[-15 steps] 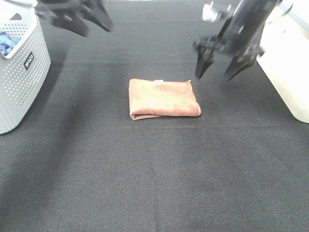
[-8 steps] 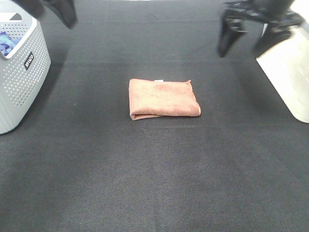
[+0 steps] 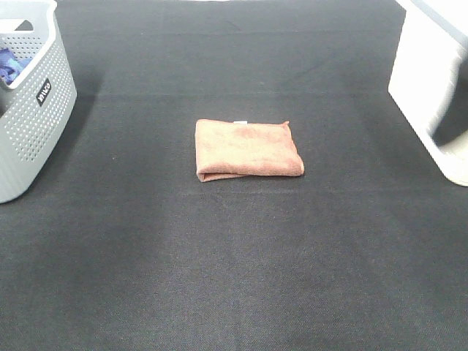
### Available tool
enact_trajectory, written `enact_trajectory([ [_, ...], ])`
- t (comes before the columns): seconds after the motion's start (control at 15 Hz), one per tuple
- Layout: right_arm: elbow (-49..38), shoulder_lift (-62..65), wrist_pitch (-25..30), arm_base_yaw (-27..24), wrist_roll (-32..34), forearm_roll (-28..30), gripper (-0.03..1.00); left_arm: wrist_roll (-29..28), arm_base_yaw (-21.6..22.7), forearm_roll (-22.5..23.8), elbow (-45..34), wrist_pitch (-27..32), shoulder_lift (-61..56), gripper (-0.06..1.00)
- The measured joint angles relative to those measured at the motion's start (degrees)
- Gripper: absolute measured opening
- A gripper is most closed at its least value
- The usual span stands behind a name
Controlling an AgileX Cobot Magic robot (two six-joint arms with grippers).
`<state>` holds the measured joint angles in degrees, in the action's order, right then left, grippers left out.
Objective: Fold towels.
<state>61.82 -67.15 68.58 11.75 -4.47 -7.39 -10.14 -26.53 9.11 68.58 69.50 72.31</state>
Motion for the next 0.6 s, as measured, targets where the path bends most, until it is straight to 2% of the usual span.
enact_trajectory([
  [0.27, -15.47, 19.71, -0.92, 0.0, 0.0, 0.0, 0.77, -1.09, -0.06, -1.66, -21.03, -0.06, -24.06, 0.65],
  [0.47, -21.77, 31.63, -0.92, 0.0, -0.8, 0.0, 0.77, -0.8, -0.06, -4.81, -29.39, 0.17, -42.57, 0.65],
  [0.6, -25.15, 41.14, -0.92, 0.0, -3.15, 0.0, 0.77, 1.6, -0.06, -5.9, -32.72, 0.23, -55.58, 0.65],
])
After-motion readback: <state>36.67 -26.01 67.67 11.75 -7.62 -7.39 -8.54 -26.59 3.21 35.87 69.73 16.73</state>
